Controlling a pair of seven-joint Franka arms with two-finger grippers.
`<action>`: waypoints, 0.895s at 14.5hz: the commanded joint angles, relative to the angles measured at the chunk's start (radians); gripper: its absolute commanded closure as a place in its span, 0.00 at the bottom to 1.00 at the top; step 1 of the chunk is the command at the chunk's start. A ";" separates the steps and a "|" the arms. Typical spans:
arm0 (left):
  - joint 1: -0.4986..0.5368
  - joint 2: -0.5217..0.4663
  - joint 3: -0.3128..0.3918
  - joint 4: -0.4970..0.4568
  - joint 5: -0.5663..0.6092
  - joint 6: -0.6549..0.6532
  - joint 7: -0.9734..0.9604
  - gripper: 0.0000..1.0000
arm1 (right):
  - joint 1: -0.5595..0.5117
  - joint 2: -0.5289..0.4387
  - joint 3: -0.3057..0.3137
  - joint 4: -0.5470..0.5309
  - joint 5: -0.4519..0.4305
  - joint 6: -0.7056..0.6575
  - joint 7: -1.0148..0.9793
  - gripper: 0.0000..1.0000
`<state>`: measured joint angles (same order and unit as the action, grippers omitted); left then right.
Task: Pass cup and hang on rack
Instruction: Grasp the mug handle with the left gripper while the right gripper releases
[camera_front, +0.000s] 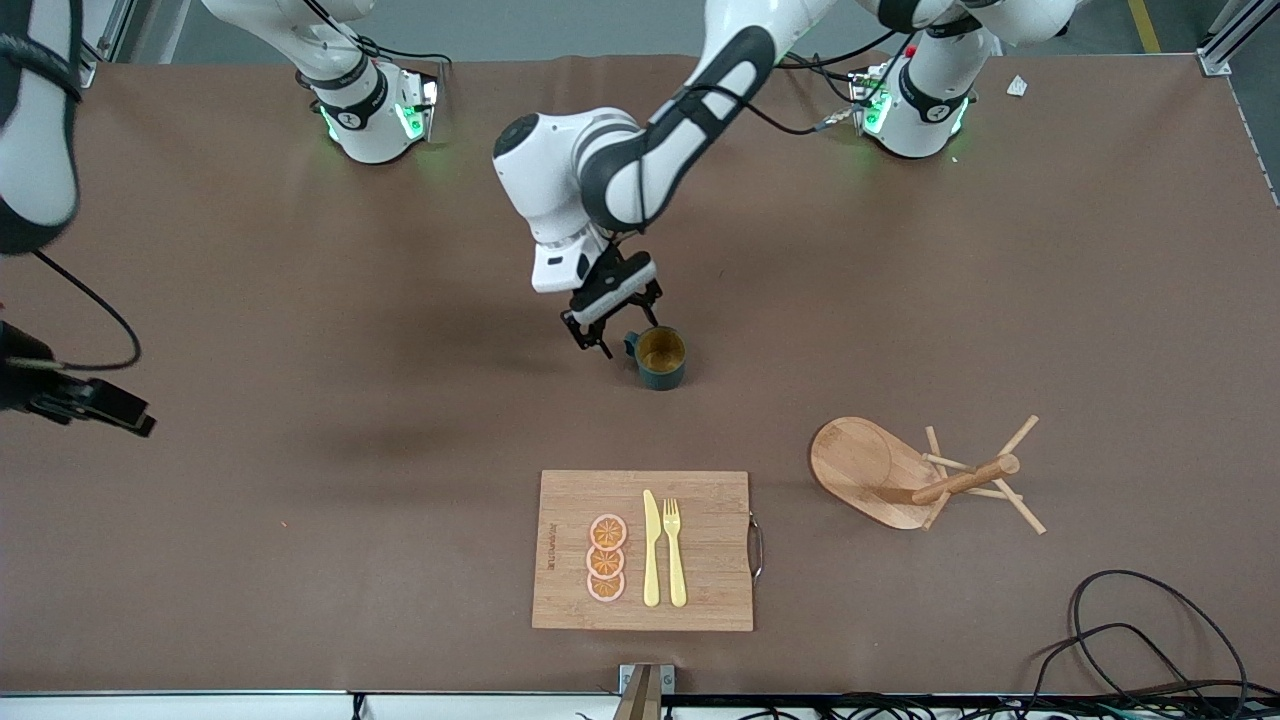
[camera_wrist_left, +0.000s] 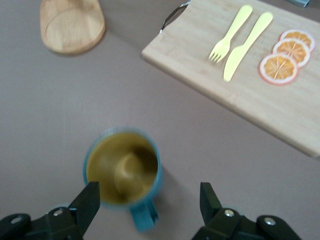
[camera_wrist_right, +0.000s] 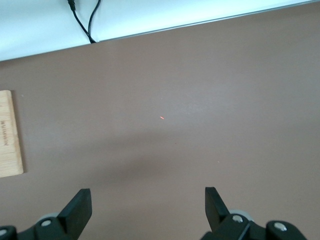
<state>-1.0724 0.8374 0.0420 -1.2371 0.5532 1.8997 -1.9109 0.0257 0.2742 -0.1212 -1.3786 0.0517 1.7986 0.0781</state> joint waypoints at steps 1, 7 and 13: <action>-0.053 0.092 0.059 0.058 0.013 -0.021 -0.095 0.15 | -0.018 -0.073 0.021 -0.043 -0.018 -0.027 -0.008 0.00; -0.104 0.175 0.131 0.105 0.010 -0.036 -0.154 0.22 | -0.018 -0.099 0.018 -0.031 -0.018 -0.083 -0.008 0.00; -0.107 0.166 0.122 0.100 0.007 -0.082 -0.152 0.39 | -0.006 -0.182 0.029 -0.036 -0.033 -0.157 -0.020 0.00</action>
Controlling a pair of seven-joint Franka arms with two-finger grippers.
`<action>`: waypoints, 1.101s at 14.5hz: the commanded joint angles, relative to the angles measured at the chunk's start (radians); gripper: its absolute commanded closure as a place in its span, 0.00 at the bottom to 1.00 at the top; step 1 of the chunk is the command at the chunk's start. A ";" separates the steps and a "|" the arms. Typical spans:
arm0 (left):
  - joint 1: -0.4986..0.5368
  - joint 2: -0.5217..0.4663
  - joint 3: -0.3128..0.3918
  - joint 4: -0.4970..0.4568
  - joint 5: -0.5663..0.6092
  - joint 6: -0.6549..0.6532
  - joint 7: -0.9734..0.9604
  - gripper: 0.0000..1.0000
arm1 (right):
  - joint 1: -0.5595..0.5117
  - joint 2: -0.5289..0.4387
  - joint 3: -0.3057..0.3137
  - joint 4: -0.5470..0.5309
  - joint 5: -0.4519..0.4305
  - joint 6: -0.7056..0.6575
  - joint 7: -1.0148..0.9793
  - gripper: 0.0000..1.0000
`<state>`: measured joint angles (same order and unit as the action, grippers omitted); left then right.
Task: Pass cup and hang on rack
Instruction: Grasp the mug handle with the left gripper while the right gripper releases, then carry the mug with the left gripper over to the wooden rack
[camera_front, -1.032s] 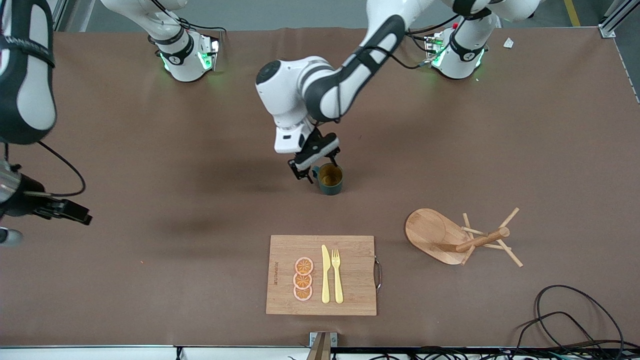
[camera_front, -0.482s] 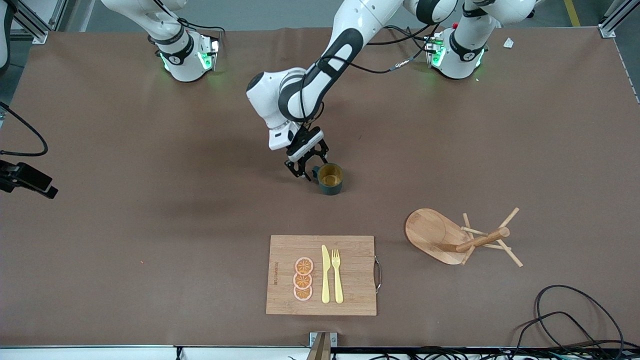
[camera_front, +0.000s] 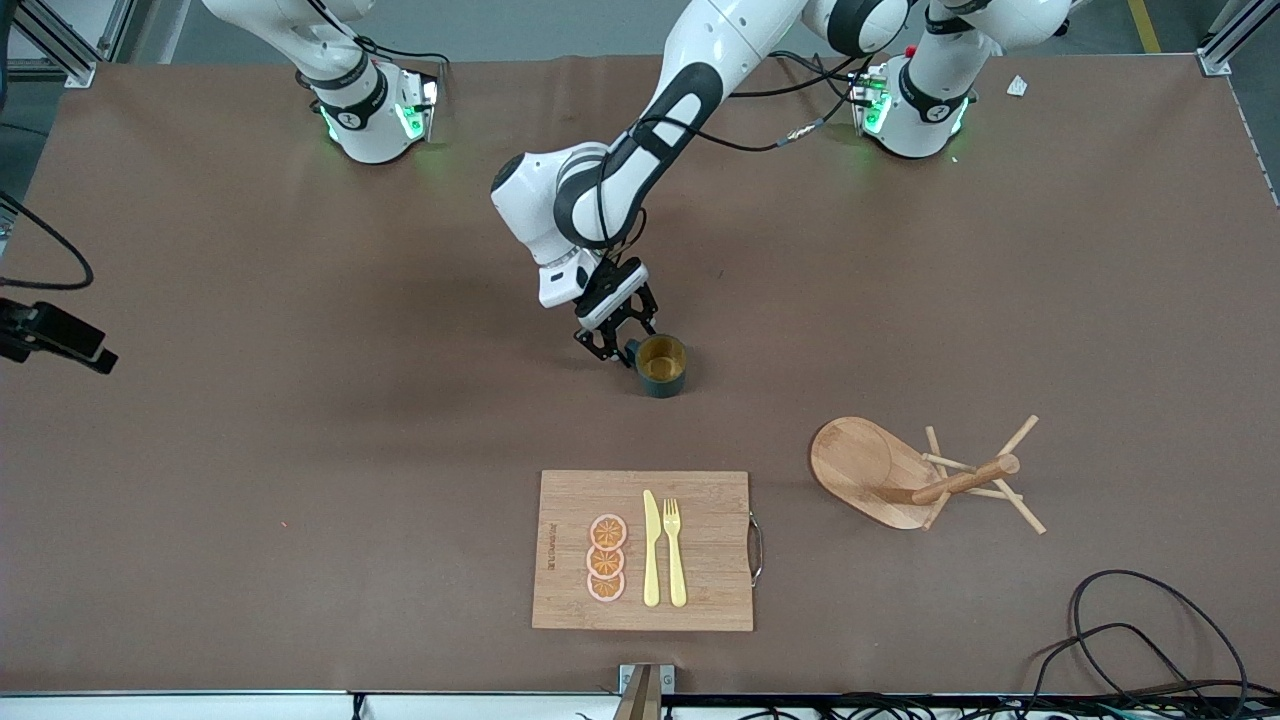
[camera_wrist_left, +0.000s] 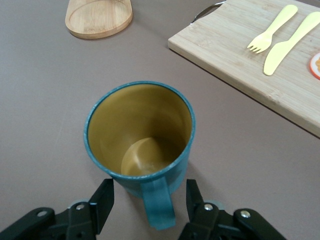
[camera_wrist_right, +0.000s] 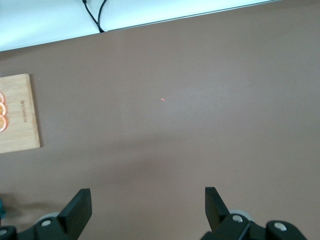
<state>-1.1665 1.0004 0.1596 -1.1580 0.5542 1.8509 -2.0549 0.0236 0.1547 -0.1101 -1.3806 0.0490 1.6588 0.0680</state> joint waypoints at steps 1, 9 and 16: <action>-0.013 0.000 0.001 0.021 0.006 -0.039 -0.007 0.42 | -0.007 -0.078 0.024 -0.038 -0.046 -0.019 -0.011 0.00; -0.013 -0.003 -0.022 0.021 0.004 -0.048 -0.007 0.70 | -0.074 -0.104 0.105 -0.043 -0.112 -0.111 -0.046 0.00; -0.005 -0.061 -0.015 0.021 0.006 -0.050 0.077 0.98 | -0.073 -0.171 0.107 -0.144 -0.116 -0.074 -0.045 0.00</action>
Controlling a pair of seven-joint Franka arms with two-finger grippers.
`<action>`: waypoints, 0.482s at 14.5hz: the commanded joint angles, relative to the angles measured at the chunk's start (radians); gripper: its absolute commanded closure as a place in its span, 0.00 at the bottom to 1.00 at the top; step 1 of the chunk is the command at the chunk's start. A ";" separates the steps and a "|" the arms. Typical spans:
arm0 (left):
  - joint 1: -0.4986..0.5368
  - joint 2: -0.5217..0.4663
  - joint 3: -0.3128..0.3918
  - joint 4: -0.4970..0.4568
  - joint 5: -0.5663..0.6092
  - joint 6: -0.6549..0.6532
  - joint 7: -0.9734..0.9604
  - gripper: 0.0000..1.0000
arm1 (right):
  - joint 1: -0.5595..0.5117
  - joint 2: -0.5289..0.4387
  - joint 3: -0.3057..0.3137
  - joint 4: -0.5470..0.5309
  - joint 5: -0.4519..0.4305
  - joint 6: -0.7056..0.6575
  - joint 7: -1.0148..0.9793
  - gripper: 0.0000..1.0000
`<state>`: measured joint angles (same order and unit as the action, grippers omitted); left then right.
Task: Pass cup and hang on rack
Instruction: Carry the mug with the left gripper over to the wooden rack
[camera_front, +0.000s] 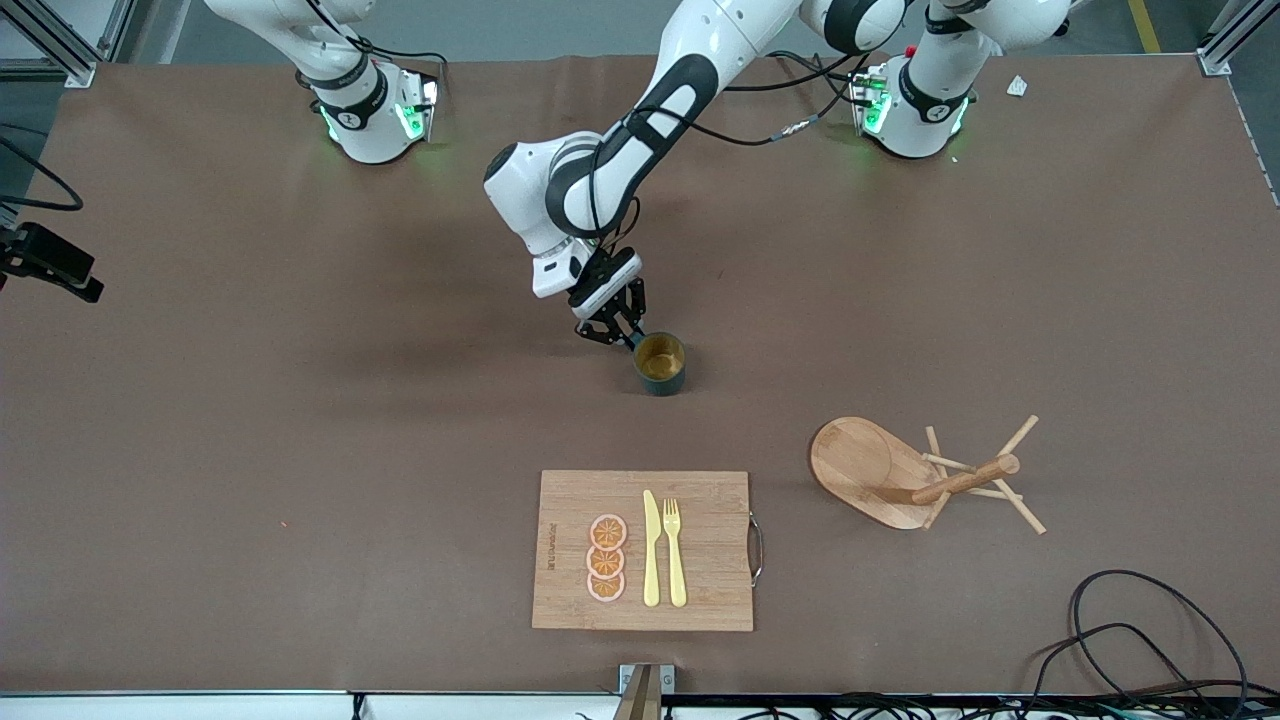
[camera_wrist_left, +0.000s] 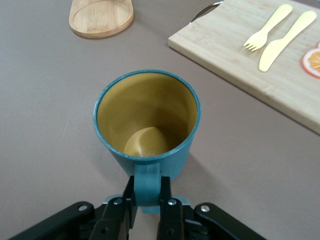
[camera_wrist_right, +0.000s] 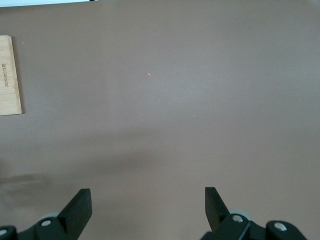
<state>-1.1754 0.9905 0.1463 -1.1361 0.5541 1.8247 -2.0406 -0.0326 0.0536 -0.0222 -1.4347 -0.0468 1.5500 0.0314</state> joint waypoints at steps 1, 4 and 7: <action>0.008 -0.079 -0.001 -0.002 0.003 -0.025 0.094 1.00 | -0.018 -0.092 0.019 -0.122 -0.021 0.054 -0.008 0.00; 0.095 -0.195 -0.004 -0.002 -0.083 -0.025 0.121 1.00 | -0.013 -0.110 0.018 -0.147 -0.019 0.067 -0.005 0.00; 0.209 -0.344 -0.001 -0.016 -0.251 -0.025 0.218 1.00 | -0.007 -0.110 0.010 -0.147 -0.008 0.070 -0.002 0.00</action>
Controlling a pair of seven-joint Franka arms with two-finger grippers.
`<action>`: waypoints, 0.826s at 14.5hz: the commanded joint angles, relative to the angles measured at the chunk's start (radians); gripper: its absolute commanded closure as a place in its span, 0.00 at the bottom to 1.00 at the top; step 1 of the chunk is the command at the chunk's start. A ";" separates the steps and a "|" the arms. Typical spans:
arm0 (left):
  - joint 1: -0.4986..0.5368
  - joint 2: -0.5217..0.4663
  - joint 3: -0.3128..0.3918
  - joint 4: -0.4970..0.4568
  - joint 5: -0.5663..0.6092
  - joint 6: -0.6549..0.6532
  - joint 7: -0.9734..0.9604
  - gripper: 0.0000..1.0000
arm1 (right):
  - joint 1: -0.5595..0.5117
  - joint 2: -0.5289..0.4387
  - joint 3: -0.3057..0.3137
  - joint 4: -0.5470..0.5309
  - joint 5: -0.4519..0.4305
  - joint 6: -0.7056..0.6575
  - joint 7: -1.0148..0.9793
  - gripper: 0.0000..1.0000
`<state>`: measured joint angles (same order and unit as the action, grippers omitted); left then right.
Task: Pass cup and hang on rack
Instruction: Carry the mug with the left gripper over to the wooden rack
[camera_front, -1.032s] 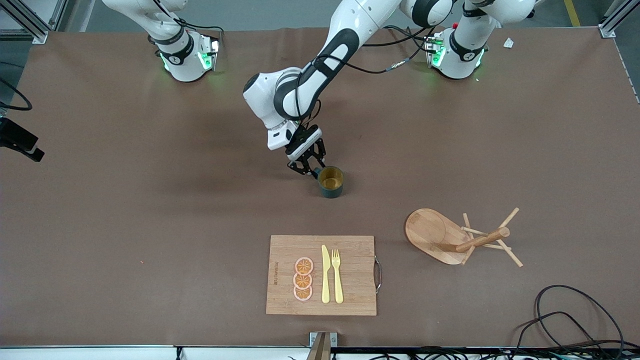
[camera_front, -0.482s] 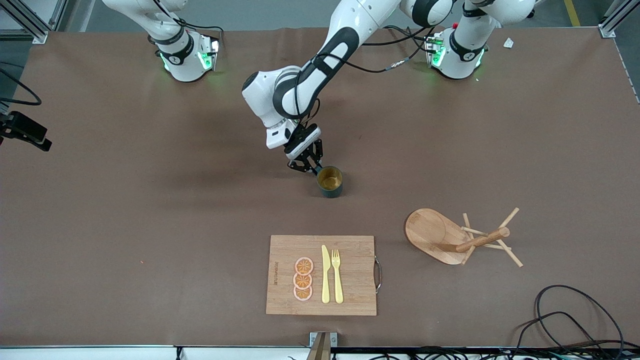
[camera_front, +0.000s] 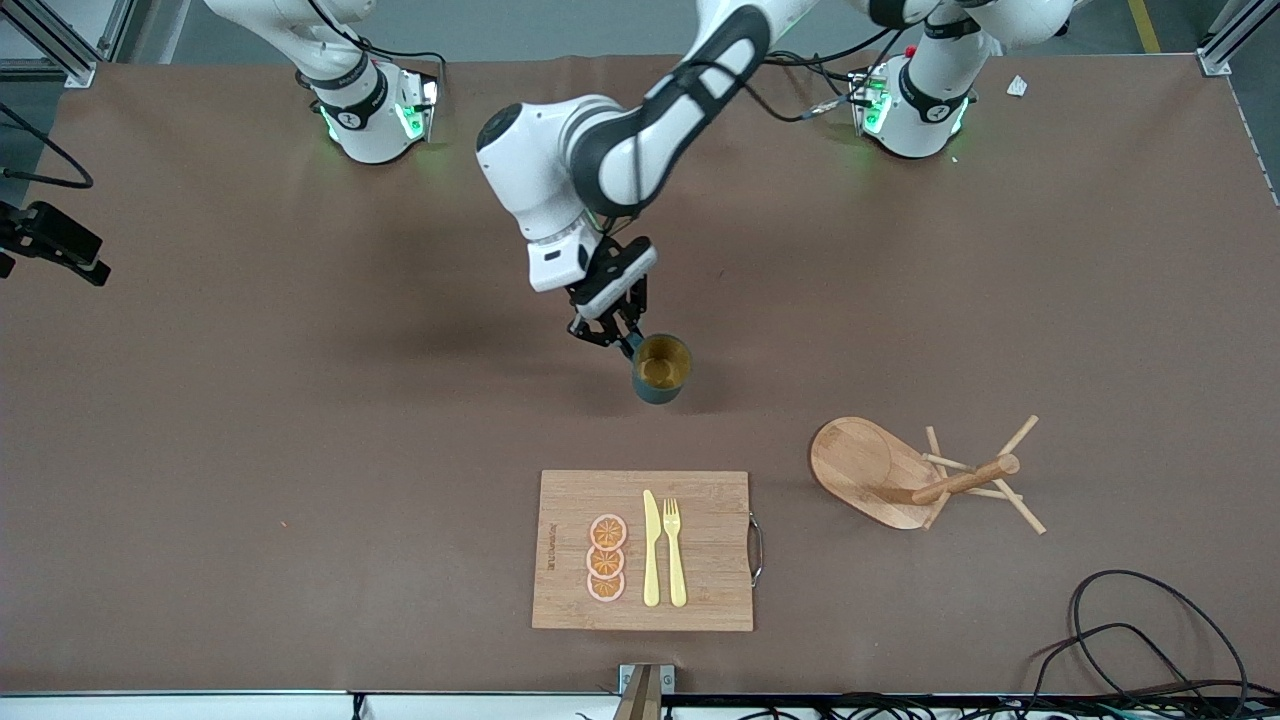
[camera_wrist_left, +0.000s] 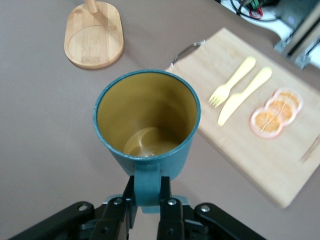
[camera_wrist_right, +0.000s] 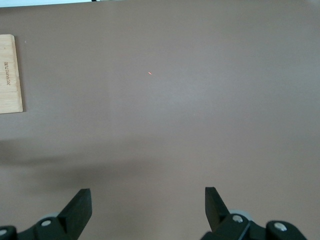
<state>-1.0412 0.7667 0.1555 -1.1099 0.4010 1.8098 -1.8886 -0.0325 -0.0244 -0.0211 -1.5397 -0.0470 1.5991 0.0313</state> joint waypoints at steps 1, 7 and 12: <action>0.125 -0.163 -0.008 -0.044 -0.170 -0.010 0.092 1.00 | 0.000 -0.032 0.009 -0.042 -0.008 0.022 -0.002 0.00; 0.450 -0.320 -0.011 -0.044 -0.607 -0.010 0.382 1.00 | 0.017 -0.032 -0.014 -0.042 -0.008 0.022 -0.002 0.00; 0.683 -0.294 -0.011 -0.062 -1.097 -0.010 0.482 1.00 | 0.010 -0.034 -0.013 -0.040 0.025 0.031 -0.002 0.00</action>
<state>-0.4148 0.4638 0.1584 -1.1496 -0.5597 1.7939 -1.4381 -0.0276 -0.0245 -0.0281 -1.5440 -0.0429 1.6100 0.0313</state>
